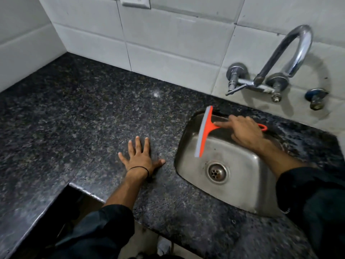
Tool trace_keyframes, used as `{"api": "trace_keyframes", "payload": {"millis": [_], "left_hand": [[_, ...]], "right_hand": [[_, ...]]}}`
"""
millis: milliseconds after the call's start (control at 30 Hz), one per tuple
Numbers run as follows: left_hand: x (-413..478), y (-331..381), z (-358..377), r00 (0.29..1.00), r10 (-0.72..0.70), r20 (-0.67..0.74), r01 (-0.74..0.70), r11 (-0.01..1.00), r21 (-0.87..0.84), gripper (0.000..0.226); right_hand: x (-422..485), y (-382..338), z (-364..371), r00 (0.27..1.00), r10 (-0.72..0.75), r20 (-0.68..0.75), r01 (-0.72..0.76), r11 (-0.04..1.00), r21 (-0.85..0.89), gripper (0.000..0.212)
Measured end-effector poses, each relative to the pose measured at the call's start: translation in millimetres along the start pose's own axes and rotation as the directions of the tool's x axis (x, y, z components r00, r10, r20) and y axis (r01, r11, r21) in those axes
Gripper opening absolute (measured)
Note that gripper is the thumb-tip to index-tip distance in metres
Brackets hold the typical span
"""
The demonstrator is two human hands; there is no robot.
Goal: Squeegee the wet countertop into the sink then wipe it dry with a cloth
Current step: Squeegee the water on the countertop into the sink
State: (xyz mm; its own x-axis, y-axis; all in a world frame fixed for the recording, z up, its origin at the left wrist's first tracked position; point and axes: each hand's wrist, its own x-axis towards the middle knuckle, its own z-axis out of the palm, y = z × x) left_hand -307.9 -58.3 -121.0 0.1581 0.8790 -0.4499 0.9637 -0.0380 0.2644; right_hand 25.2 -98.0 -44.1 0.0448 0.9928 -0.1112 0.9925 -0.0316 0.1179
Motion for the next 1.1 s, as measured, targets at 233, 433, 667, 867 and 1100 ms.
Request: {"api": "trace_keyframes", "payload": {"millis": [233, 433, 667, 867, 1100], "left_hand": [[11.7, -8.9, 3.0, 0.999, -0.017, 0.044, 0.02, 0.998, -0.066, 0.114], [16.9, -6.4, 1.2, 0.996, -0.057, 0.063, 0.06, 0.997, -0.046, 0.117], [13.9, -7.5, -4.7, 0.996, -0.033, 0.083, 0.038, 0.998, -0.055, 0.117], [8.5, -9.3, -10.5, 0.995, -0.02, 0.099, 0.026, 0.998, -0.064, 0.119], [3.0, -12.9, -13.8, 0.997, 0.039, 0.065, -0.032, 0.995, -0.097, 0.096]], "right_hand": [[104.4, -84.7, -10.4, 0.997, 0.073, -0.039, -0.073, 0.997, 0.007, 0.057], [136.8, -107.2, -6.3, 0.947, 0.258, 0.193, -0.267, 0.963, 0.026, 0.046], [86.0, -32.2, -2.8, 0.789, 0.519, 0.329, -0.563, 0.825, 0.048, 0.048], [10.0, -31.3, 24.6, 0.667, 0.585, 0.462, -0.679, 0.733, 0.052, 0.045], [-75.2, -54.5, 47.8, 0.636, 0.536, 0.556, -0.721, 0.669, 0.18, 0.037]]}}
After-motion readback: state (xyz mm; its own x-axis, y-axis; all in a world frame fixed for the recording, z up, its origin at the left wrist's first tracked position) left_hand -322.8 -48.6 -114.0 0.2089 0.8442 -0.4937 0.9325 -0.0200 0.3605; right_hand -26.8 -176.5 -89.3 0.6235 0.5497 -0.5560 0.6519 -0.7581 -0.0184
